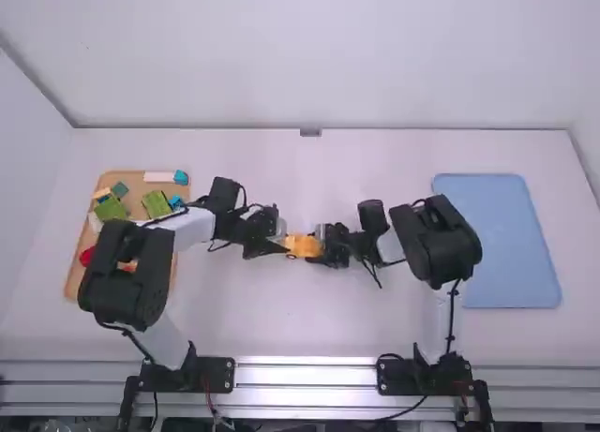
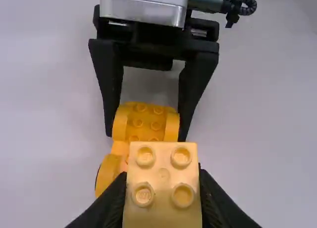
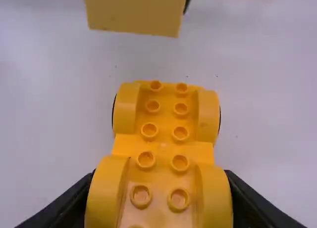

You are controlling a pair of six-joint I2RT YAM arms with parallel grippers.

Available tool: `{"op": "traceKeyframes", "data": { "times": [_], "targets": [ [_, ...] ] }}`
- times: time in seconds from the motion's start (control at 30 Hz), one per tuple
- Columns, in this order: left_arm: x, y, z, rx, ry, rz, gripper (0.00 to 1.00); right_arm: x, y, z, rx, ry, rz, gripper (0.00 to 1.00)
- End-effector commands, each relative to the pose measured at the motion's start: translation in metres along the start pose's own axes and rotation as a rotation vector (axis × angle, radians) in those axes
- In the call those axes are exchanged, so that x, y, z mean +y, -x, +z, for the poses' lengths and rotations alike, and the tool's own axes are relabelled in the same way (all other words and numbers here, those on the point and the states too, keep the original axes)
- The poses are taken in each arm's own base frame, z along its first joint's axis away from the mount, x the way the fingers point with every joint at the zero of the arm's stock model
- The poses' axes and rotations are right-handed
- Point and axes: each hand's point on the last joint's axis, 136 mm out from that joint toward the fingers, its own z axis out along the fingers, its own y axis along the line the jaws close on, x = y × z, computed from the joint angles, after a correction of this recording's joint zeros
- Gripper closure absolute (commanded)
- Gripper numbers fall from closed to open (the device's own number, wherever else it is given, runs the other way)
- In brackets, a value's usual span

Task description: Assemble lego blocks to make yellow taxi

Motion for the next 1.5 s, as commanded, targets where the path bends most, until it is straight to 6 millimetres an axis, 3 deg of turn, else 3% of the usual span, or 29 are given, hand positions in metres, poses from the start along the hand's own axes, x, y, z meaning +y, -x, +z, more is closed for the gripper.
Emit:
{"op": "traceKeyframes", "data": {
  "times": [0.0, 0.17, 0.33, 0.53, 0.7, 0.93, 1.47],
  "targets": [
    [-0.009, 0.006, 0.009, -0.017, -0.021, 0.002, 0.94, 0.004, 0.004, -0.006, -0.059, 0.025, -0.031, 0.51],
    [0.003, -0.004, 0.022, 0.012, 0.037, -0.058, 0.94, 0.006, 0.003, -0.012, -0.074, 0.037, 0.019, 0.49],
    [0.007, -0.004, 0.022, 0.018, 0.045, -0.052, 0.93, 0.008, 0.003, -0.010, -0.070, 0.045, 0.031, 0.49],
    [0.008, -0.003, 0.022, 0.017, 0.048, -0.048, 0.95, -0.010, 0.000, 0.000, 0.009, 0.009, 0.129, 0.48],
    [0.008, -0.004, 0.022, 0.025, 0.049, -0.052, 0.94, -0.015, -0.004, 0.003, 0.117, 0.030, 0.113, 0.49],
    [0.003, -0.007, 0.022, 0.034, 0.034, -0.067, 0.94, -0.006, -0.003, -0.014, 0.231, 0.097, 0.060, 0.50],
    [-0.008, -0.011, 0.026, 0.040, -0.002, -0.097, 0.92, 0.009, -0.013, -0.013, 0.199, 0.049, 0.007, 0.50]
  ]
}}
